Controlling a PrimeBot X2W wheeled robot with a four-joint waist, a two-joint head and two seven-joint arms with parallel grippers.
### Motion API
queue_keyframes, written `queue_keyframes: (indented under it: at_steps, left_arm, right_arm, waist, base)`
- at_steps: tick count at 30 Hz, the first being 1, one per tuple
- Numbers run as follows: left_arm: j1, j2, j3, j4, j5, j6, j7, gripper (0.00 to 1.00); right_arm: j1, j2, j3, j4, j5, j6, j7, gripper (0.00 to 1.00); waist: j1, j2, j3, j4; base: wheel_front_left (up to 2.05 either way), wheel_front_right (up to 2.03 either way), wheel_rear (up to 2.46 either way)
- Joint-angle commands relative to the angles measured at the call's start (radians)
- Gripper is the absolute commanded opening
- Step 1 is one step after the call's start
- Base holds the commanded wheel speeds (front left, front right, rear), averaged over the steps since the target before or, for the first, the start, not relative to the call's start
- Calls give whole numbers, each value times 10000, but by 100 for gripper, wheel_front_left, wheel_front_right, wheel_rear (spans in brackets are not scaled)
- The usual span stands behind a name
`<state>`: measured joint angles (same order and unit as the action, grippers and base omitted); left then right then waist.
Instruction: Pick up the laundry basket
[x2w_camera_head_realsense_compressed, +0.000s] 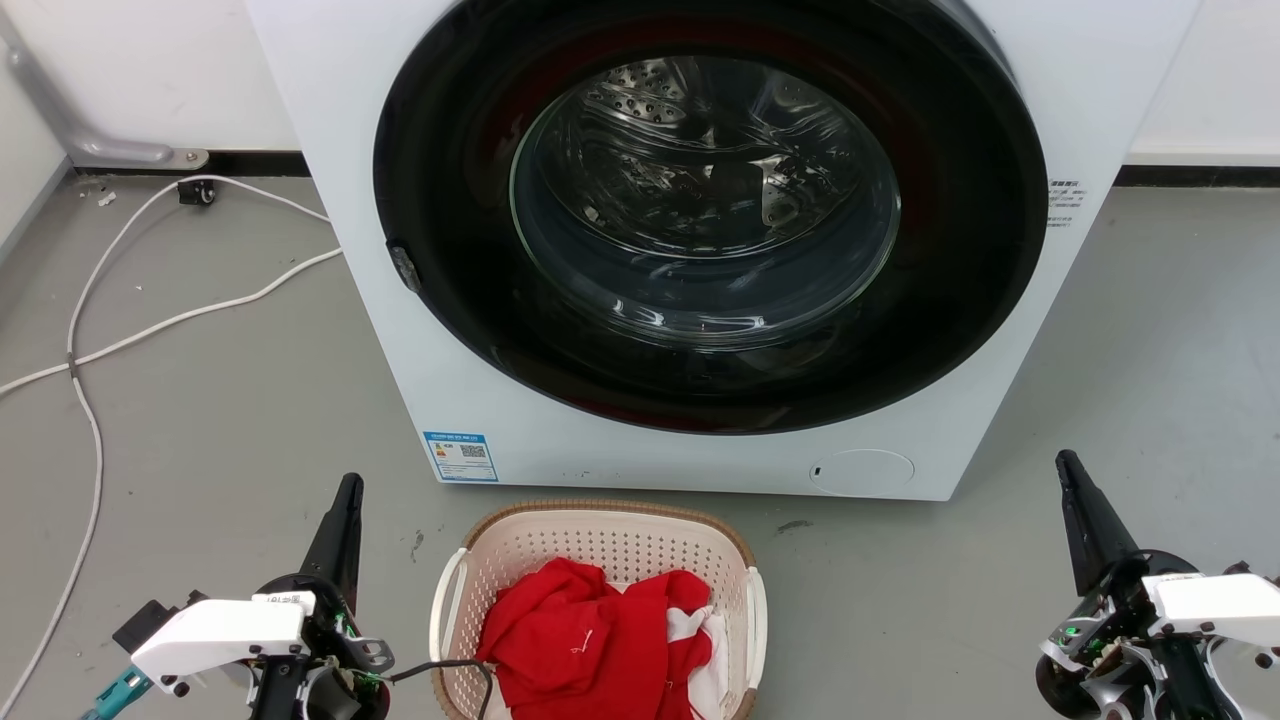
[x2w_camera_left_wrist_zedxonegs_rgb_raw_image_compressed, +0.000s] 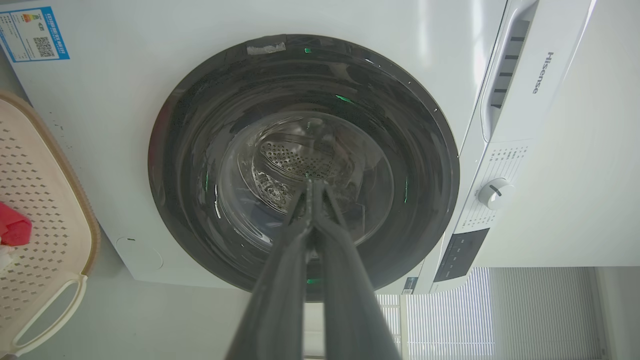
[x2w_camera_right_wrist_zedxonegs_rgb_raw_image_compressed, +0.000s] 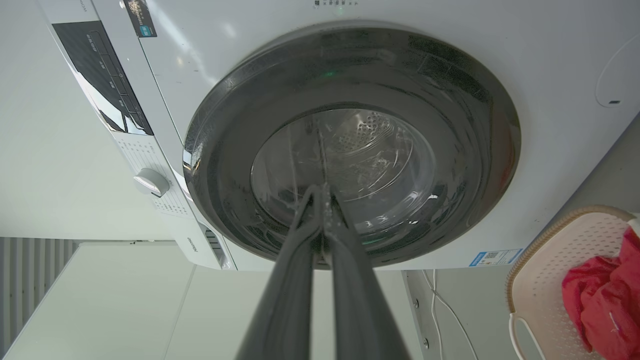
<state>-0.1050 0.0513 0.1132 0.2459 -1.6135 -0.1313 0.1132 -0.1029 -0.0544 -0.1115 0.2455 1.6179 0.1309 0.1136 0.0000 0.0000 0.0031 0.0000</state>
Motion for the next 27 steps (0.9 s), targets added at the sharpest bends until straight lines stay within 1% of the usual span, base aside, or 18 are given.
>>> queue_keyframes:
  at_steps: [1,25,26,27]
  left_arm:
    - [-81,-14,44,1,8,-20,45,0]
    - [-82,-16,46,1,13,-20,41,0]
    - [13,-6,-2,32,0,2,9,100]
    - [59,-12,-13,109,0,4,8,100]
  right_arm:
    - [-121,37,-14,9,-60,-3,14,0]
    - [-122,45,-23,9,-60,-3,25,0]
    - [15,4,-8,27,-24,0,-1,100]
    - [62,10,0,111,-23,-2,0,100]
  waist:
    - [0,0,0,0]
    - [0,0,0,0]
    - [0,0,0,0]
    - [0,0,0,0]
  base:
    - [0,0,0]
    - [0,0,0]
    - [0,0,0]
    - [0,0,0]
